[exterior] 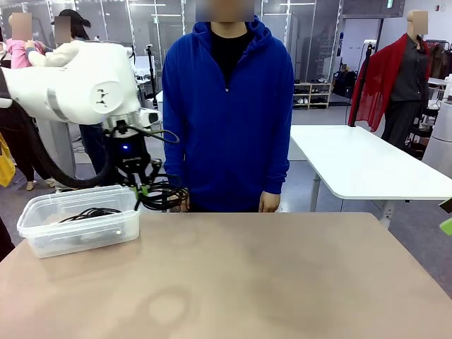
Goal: Organize and store the cables.
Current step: Place the USB Extension Cable into the Organizing box.
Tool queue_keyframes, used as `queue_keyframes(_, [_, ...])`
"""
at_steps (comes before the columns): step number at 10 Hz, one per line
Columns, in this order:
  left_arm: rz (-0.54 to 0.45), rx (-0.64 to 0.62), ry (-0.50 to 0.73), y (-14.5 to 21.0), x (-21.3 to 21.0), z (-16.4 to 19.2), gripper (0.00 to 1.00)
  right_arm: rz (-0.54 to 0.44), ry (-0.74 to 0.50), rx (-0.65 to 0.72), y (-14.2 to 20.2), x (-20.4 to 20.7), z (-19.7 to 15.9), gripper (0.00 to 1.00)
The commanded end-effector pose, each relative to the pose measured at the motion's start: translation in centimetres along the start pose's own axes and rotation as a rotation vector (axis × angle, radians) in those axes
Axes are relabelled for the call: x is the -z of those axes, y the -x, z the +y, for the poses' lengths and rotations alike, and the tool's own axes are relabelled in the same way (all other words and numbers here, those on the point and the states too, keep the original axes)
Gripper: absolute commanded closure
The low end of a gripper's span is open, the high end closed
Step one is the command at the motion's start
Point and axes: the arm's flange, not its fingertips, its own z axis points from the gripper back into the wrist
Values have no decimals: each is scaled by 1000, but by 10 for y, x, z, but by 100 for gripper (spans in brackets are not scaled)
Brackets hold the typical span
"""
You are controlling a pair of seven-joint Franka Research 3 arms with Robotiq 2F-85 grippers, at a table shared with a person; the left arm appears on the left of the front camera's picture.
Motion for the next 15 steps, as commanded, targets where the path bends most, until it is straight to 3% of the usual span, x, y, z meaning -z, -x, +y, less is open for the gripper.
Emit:
queue_keyframes(1, [-33, 4, 15, -5, 3, 37, 84, -7, -2, -1, -1, 1, 0, 0])
queue_keyframes(4, [-91, -16, 10, -36, -2, 101, 84, -7, -2, -1, -1, 1, 0, 0])
queue_keyframes(6, [-145, -99, -2, -57, -4, 144, 84, -7, -2, -1, -1, 1, 0, 0])
queue_keyframes(10, [-159, -147, 70, -101, 16, 219, 84, -7, -2, -1, -1, 1, 0, 0])
queue_keyframes(13, [-213, -231, 35, -112, 35, 244, 84, -7, -2, -1, -1, 1, 0, 0])
queue_keyframes(15, [-199, -279, 9, -114, 53, 251, 84, -7, -2, -1, -1, 1, 0, 0])
